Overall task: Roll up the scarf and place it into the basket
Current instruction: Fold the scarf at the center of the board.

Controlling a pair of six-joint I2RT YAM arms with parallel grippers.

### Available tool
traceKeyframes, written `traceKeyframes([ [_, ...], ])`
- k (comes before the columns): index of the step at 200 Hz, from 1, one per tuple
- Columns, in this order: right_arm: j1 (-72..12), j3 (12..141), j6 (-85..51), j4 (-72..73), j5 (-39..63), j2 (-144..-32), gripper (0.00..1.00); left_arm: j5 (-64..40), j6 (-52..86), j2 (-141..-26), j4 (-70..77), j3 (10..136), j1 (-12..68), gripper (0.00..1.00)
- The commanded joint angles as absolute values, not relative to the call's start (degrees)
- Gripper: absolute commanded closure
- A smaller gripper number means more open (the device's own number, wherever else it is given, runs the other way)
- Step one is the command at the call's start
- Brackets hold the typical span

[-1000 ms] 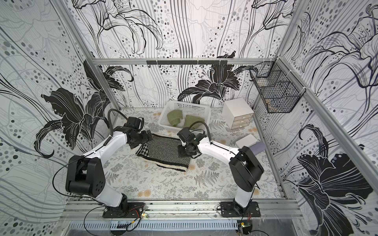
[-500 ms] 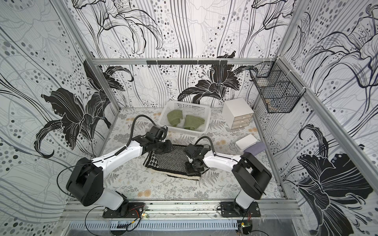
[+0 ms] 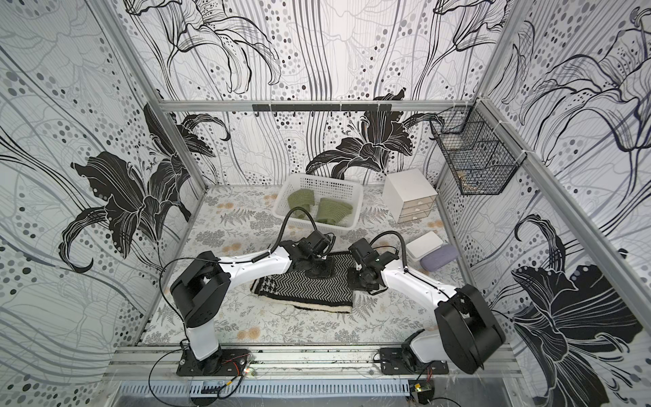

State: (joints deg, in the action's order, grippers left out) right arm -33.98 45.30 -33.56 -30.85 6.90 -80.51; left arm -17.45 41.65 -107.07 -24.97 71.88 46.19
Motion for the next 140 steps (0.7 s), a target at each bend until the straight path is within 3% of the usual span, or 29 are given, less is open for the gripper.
traceKeyframes([
  [1, -33.5, 45.6, -32.3, -28.8, 8.2, -83.0, 0.69, -15.3, 41.4, -108.6, -23.8, 73.2, 46.1, 0.96],
  [7, -33.3, 45.6, -32.4, -28.2, 8.4, -83.6, 0.69, -15.4, 41.3, -109.3, -23.9, 73.3, 46.1, 1.0],
  [66, -32.4, 44.1, -33.7, -21.3, 13.3, -87.7, 0.76, -13.6, 40.8, -111.7, -23.8, 71.3, 46.2, 1.0],
  [70, -32.4, 43.9, -33.8, -20.7, 13.6, -88.1, 0.79, -13.5, 40.8, -111.8, -23.7, 71.2, 46.2, 1.0],
  [82, -32.4, 43.7, -34.2, -19.9, 14.3, -89.3, 1.0, -13.6, 40.4, -112.1, -23.9, 71.2, 46.2, 1.0],
  [140, -28.3, 40.3, -33.9, -30.7, 7.0, -80.1, 1.0, -12.8, 37.6, -110.2, -28.3, 72.8, 47.5, 1.0],
])
